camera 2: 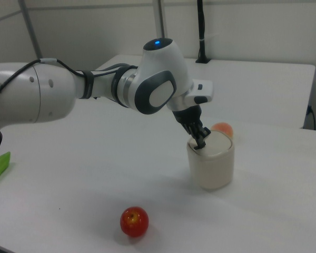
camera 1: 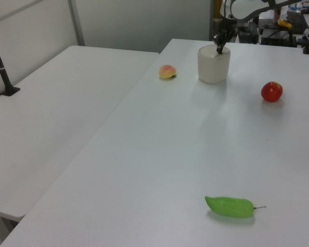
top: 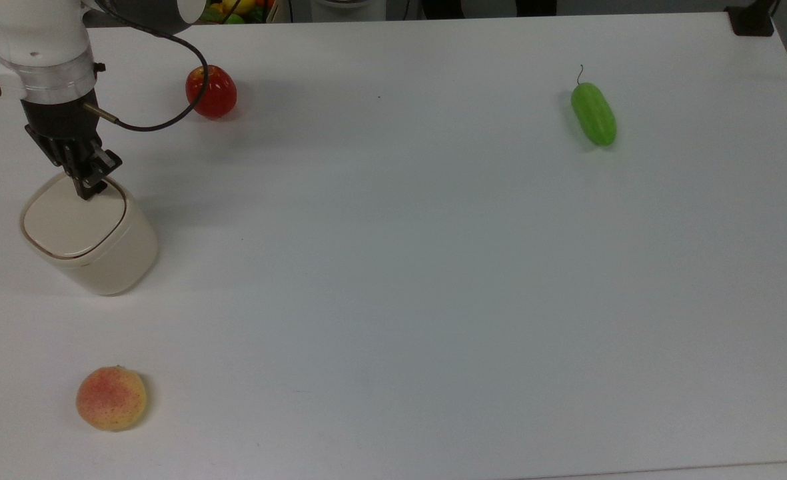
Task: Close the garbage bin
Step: 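Press the gripper down on the lid to seat it shut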
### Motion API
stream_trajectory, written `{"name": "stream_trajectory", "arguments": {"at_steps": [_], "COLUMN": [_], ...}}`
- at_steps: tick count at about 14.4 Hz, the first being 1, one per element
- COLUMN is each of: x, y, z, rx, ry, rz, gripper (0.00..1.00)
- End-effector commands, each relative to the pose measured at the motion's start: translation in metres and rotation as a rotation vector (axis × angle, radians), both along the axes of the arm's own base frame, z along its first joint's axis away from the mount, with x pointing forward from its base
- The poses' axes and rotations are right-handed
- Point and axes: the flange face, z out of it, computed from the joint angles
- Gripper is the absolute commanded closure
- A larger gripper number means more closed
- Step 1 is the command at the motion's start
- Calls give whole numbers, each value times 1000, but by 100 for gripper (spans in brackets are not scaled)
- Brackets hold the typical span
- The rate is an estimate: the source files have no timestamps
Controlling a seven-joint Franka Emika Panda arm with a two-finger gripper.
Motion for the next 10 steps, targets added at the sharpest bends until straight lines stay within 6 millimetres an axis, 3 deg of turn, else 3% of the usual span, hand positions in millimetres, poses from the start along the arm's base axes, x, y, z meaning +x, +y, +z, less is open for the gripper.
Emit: {"name": "stream_trajectory", "arguments": {"at_steps": [1,6,10], "x": [-1,0,0], "y": [3,3,5], "z": [-20,-19,2], "rx": [2,2,8], "ry": [37,36,6], "rz": [-11,-11,-15], "gripper": [100,100,100]}}
